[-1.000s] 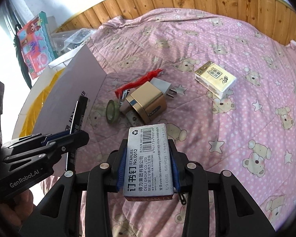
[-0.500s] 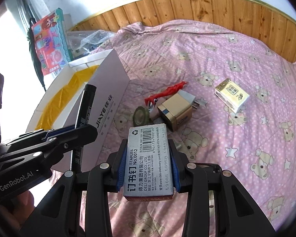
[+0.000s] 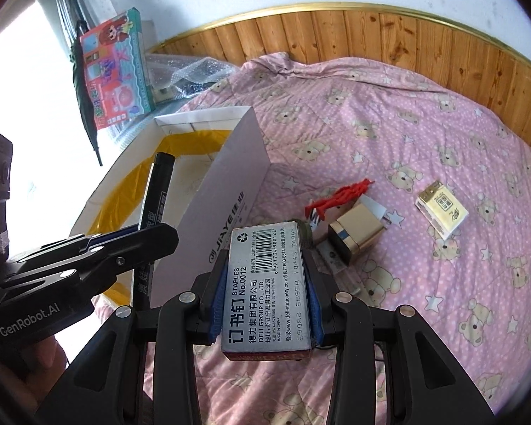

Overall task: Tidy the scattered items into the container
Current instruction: 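Carry the staples box and marker over the white box with both tools, then open both tools to drop the staples box and marker into the box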

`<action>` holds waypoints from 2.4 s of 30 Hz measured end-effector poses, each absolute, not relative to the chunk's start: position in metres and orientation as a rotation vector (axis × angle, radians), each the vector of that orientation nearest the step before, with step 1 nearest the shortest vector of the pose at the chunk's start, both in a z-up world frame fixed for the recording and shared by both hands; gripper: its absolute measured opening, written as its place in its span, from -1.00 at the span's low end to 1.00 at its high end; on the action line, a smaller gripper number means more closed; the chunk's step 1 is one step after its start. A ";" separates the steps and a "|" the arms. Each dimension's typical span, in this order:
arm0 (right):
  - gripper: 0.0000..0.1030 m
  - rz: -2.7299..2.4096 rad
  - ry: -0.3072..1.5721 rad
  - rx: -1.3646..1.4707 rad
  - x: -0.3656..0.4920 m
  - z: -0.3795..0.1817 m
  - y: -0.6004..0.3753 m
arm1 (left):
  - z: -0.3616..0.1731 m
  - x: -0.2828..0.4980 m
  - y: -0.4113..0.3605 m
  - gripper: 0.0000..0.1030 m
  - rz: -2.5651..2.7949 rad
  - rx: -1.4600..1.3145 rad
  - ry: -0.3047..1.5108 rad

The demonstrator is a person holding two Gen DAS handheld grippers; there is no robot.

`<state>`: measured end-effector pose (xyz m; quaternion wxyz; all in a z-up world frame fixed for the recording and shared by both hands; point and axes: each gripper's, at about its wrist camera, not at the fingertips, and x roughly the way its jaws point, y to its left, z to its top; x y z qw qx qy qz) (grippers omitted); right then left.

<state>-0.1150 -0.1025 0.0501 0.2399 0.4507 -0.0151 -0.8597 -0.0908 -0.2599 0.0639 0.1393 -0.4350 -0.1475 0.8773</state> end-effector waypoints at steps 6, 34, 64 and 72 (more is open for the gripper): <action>-0.24 -2.333 -0.003 1.206 -0.120 0.063 -0.125 | 0.072 -0.089 -0.284 -0.73 2.558 -1.223 -0.484; -0.23 -2.225 0.116 1.093 -0.135 0.096 -0.226 | 0.055 -0.099 -0.381 -0.73 2.673 -1.286 -0.656; -0.05 -2.161 -0.075 1.233 -0.157 0.045 -0.223 | 0.016 -0.112 -0.436 -0.22 2.656 -1.413 -0.832; -0.05 -2.141 -0.147 1.219 -0.128 0.051 -0.201 | 0.037 -0.098 -0.394 -0.21 2.637 -1.381 -0.732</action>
